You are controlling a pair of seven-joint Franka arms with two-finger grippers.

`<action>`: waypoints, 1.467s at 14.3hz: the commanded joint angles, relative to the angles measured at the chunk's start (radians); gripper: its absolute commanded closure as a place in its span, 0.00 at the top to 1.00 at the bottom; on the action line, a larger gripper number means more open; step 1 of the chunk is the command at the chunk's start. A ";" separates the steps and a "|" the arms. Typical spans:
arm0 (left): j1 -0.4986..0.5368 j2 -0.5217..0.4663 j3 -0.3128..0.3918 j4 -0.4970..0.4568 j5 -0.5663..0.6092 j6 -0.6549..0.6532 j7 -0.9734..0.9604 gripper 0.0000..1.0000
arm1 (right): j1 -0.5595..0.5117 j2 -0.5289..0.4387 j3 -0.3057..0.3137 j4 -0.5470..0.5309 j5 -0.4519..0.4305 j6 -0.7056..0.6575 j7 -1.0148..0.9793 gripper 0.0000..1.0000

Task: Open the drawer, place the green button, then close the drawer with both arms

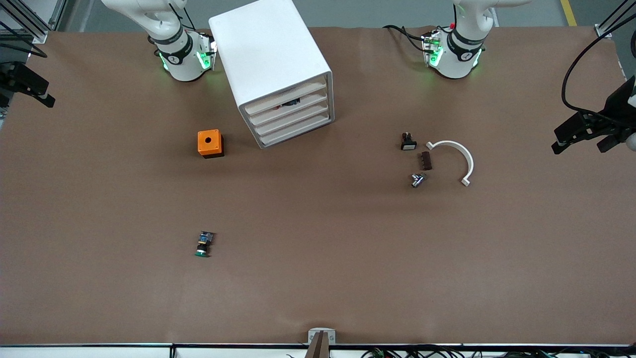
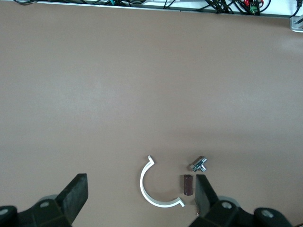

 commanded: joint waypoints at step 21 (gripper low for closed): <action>-0.023 0.309 -0.083 0.019 -0.036 -0.117 -0.097 1.00 | -0.021 0.086 0.008 0.017 -0.013 0.000 -0.003 1.00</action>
